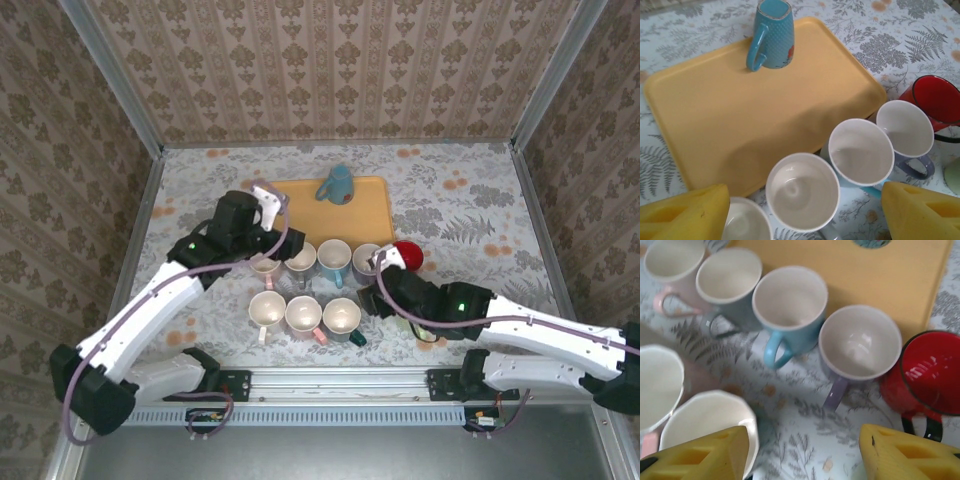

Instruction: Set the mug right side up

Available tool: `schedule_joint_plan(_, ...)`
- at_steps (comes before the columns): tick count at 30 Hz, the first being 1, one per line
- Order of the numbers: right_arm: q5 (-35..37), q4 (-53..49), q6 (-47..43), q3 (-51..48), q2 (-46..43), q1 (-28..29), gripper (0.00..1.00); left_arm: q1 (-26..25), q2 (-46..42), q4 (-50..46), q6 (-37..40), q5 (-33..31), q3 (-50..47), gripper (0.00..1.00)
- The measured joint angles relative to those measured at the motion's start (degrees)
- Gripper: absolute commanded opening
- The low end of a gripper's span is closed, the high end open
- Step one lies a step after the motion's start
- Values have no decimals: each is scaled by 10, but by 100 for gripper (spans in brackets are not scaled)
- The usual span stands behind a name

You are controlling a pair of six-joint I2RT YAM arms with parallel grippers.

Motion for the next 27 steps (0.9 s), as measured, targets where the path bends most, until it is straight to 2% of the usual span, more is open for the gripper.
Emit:
schedule_joint_plan(4,-29,26,-13,16,1,-45,62,-9,63,12,-21,15,50,81)
schedule_joint_plan(9,-55,37,-24,17,-7,-63,62,-19,167,23,-38,26,138,81)
schedule_joint_plan(15,-65,24,-36,11,-63,-73,63,-11,308,29,-35,34,250,81)
schedule_joint_plan(20,-66,1,-43,3,-122,-83,67,13,428,-7,5,40,361,83)
schedule_joint_plan(27,-66,-25,-48,-22,-172,-88,68,21,564,-94,115,23,518,82)
